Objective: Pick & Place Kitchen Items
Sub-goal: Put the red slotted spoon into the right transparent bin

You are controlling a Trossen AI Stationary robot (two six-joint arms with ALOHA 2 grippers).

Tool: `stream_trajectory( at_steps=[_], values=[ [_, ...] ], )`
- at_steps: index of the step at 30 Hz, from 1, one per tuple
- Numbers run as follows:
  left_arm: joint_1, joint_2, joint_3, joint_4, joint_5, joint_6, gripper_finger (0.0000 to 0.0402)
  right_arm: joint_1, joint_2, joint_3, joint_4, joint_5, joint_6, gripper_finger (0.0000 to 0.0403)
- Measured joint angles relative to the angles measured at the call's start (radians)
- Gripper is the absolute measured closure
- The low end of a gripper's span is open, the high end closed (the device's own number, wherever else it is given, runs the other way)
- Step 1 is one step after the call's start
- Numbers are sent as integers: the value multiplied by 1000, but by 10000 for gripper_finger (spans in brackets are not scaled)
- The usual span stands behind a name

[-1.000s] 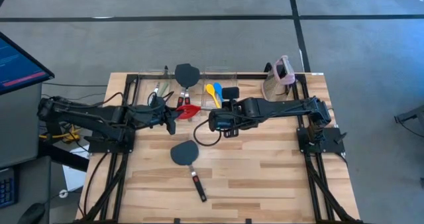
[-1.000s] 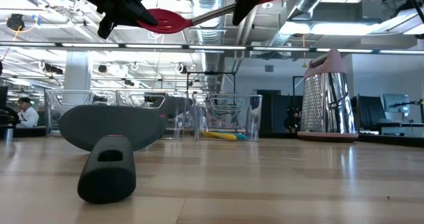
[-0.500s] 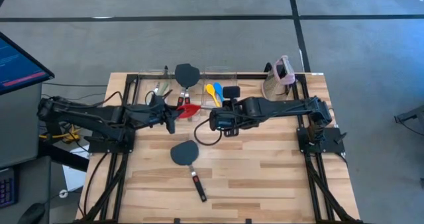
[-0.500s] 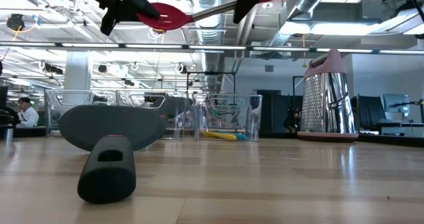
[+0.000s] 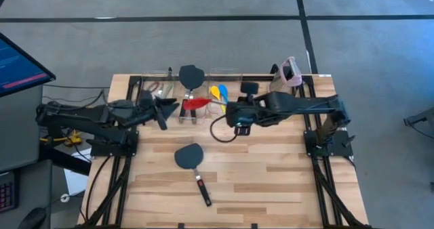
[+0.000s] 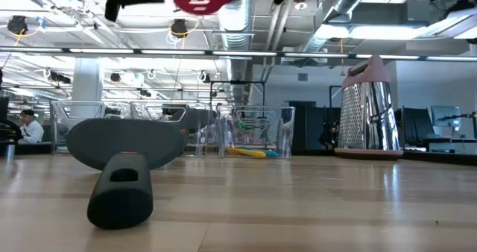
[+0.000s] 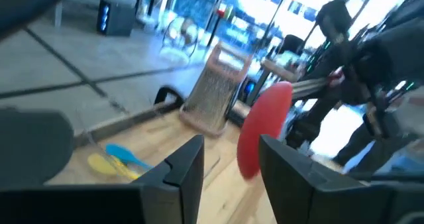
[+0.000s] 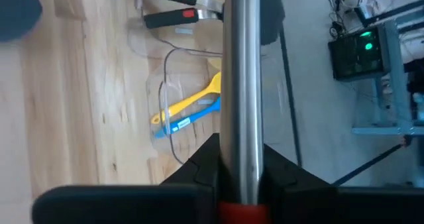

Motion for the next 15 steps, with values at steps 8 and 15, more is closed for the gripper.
stream_trajectory(
  at_steps=[8, 15],
  values=[
    [0, -123, 1, 12, 30, 80, 307, 7, -116, 1, 26, 96, 173, 366],
    [0, -157, 1, 17, 100, 104, 345, 33, -174, 1, 180, 198, 258, 367]
  ],
)
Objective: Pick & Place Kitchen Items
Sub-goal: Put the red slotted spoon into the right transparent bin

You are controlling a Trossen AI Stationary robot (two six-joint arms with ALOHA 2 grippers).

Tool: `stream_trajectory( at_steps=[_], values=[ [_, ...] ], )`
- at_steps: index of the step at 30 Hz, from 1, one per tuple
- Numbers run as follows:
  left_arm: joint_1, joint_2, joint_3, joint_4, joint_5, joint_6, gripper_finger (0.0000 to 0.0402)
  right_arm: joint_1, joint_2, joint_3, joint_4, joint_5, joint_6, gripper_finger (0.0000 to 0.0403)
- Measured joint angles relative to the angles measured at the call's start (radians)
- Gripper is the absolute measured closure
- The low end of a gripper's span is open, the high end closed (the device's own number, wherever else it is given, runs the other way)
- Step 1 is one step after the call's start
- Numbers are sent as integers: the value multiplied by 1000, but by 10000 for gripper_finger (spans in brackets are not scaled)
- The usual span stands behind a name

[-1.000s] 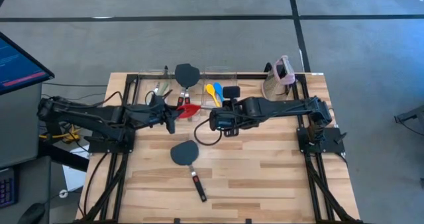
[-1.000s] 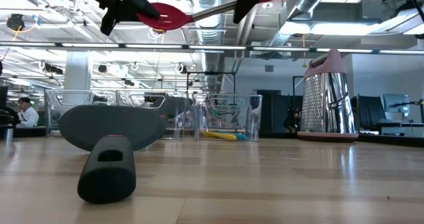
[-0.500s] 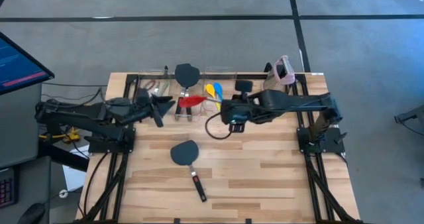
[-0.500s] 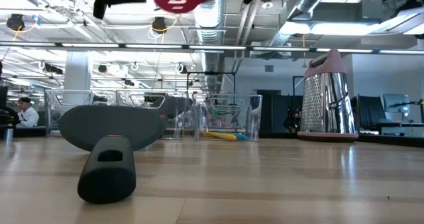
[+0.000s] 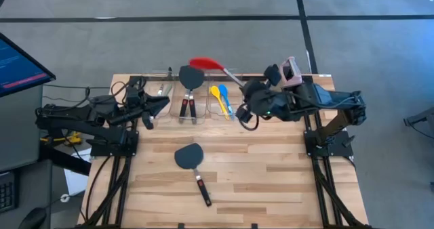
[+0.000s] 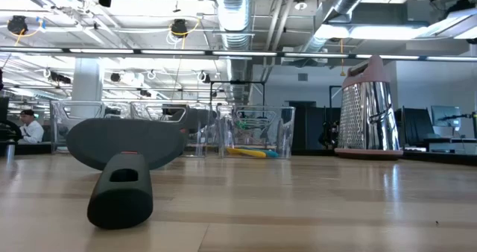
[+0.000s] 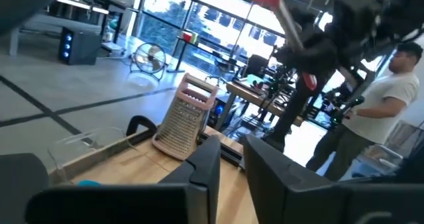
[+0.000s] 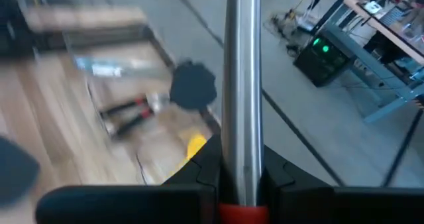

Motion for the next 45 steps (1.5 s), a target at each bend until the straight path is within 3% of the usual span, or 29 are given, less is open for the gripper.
stream_trajectory(
  at_steps=[13, 17, 22, 32, 36, 45],
  values=[
    [0, 7, 0, -1, 7, 0, 379, -23, -3, -44, 207, 16, 91, 367],
    [0, 7, 0, -1, 7, 5, 390, -37, -42, -153, 277, 7, 159, 367],
    [0, 7, 0, -1, 7, 51, 398, -53, -111, -392, 445, -48, 219, 367],
    [0, 7, 0, -1, 7, 52, 396, -159, -209, -873, 1188, -255, 251, 367],
    [0, 9, 0, -2, 6, 52, 396, -227, -193, -930, 1329, -250, 250, 367],
    [0, 21, -1, -1, -1, 52, 396, -386, -79, -939, 1341, -353, 319, 367]
  ],
)
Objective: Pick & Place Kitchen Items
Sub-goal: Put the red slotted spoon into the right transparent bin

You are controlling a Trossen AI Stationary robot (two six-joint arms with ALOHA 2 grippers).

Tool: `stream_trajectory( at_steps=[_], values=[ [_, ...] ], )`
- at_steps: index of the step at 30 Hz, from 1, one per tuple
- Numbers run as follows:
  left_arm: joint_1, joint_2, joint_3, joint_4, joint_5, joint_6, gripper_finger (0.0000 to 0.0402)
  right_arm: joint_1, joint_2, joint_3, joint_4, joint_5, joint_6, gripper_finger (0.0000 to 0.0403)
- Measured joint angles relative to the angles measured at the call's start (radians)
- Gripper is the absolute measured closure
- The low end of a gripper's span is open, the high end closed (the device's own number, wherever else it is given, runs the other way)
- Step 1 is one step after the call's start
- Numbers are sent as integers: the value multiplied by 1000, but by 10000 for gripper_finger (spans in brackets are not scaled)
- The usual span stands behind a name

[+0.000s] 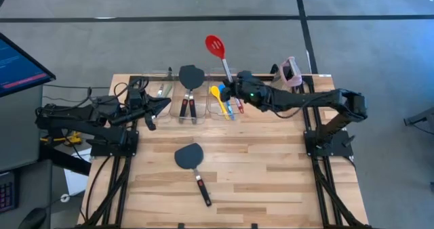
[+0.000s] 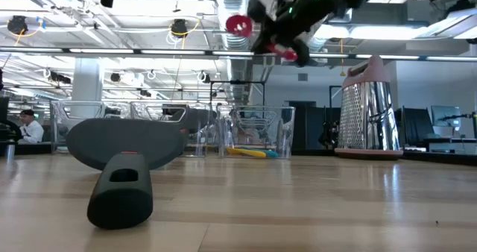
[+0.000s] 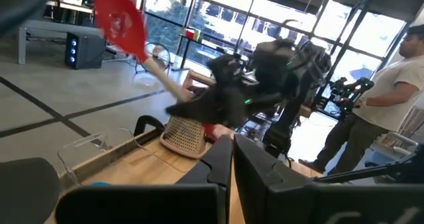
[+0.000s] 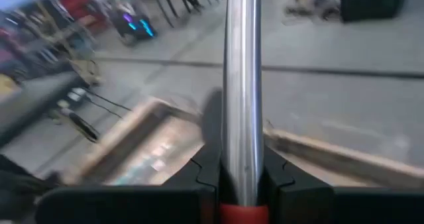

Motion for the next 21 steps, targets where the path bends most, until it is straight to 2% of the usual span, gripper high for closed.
stream_trajectory(
  at_steps=[9, 21],
  values=[
    [0, 18, 0, 1, 0, 0, 396, -105, 133, 0, 50, -81, 89, 367],
    [0, 39, 0, -1, 0, -3, 396, -149, 257, 1, 82, -141, 142, 367]
  ],
)
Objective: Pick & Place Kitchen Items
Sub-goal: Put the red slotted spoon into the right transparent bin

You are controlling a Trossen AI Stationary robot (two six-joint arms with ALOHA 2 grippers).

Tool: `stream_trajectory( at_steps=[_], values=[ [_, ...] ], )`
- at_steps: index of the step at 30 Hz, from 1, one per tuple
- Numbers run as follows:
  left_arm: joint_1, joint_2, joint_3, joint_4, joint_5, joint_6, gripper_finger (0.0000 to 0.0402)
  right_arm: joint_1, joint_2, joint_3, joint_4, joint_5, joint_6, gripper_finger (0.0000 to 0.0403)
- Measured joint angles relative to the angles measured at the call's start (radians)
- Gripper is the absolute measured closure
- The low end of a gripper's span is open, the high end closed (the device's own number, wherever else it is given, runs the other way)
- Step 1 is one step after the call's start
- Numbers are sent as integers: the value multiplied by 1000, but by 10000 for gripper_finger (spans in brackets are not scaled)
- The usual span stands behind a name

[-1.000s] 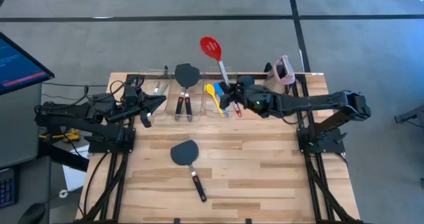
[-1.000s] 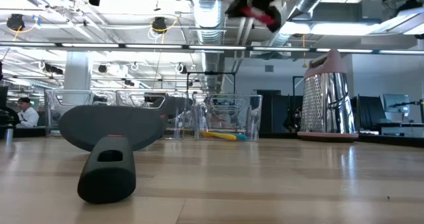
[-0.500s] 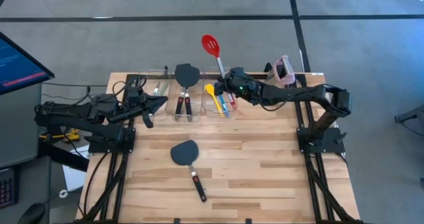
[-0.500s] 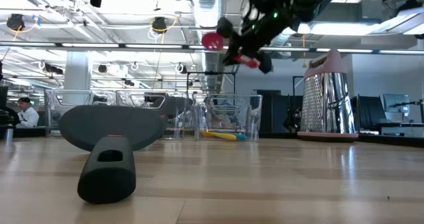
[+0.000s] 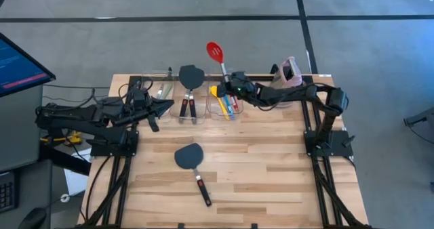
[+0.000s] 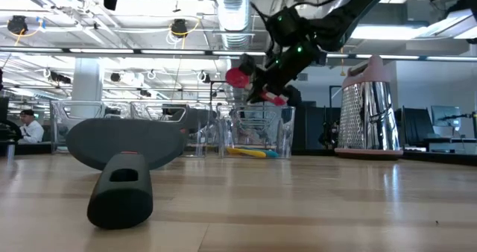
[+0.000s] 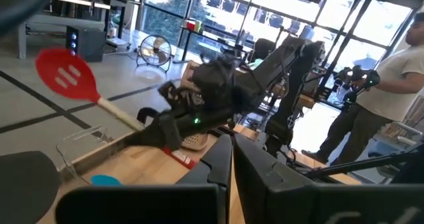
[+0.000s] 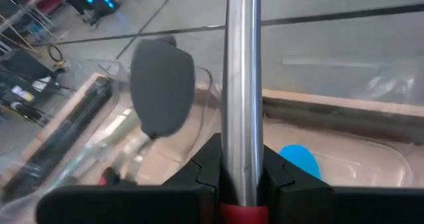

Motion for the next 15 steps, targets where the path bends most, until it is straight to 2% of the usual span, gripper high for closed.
stream_trajectory(
  at_steps=[15],
  values=[
    [0, 24, 0, 3, 0, 0, 396, -24, 54, -1, -71, 8, -53, 367]
  ],
)
